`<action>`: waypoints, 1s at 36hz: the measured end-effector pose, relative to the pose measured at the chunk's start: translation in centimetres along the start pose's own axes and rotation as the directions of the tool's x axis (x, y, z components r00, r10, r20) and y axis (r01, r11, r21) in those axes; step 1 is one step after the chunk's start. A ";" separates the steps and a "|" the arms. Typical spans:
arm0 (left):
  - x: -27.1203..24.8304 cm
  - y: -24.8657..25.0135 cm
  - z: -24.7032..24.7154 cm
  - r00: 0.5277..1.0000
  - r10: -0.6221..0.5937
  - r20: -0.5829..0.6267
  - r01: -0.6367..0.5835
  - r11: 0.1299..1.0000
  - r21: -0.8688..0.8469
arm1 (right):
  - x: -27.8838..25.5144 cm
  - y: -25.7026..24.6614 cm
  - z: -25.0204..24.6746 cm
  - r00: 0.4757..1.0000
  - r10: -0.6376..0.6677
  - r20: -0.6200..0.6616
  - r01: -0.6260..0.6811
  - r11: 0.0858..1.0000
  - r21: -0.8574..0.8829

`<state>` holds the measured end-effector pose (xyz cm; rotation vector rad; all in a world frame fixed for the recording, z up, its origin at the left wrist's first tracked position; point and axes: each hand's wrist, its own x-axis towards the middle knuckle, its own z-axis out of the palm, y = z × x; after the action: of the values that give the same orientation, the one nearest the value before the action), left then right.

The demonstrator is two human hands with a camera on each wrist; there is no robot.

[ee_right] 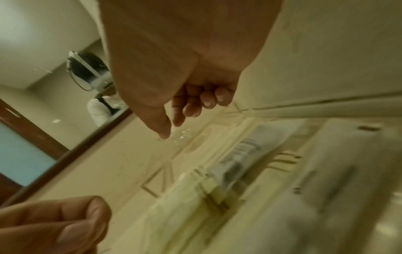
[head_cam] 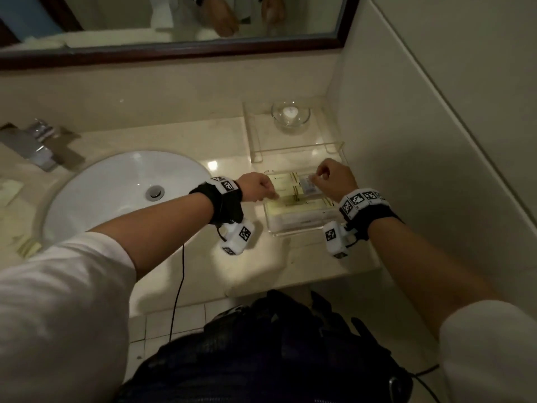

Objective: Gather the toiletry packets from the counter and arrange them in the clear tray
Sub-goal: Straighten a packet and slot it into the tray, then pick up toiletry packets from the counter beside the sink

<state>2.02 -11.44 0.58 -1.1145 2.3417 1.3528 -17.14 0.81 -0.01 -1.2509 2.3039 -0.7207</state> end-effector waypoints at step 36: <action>-20.2 -26.7 -10.6 0.521 -0.714 -0.468 0.027 0.562 -0.827 | -1.5 -29.4 22.3 0.739 -0.402 0.540 0.411 0.905 0.111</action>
<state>36.58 -17.64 -0.42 -2.8395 1.5170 1.9177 15.29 -16.86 0.95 -1.7317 1.5780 -0.3877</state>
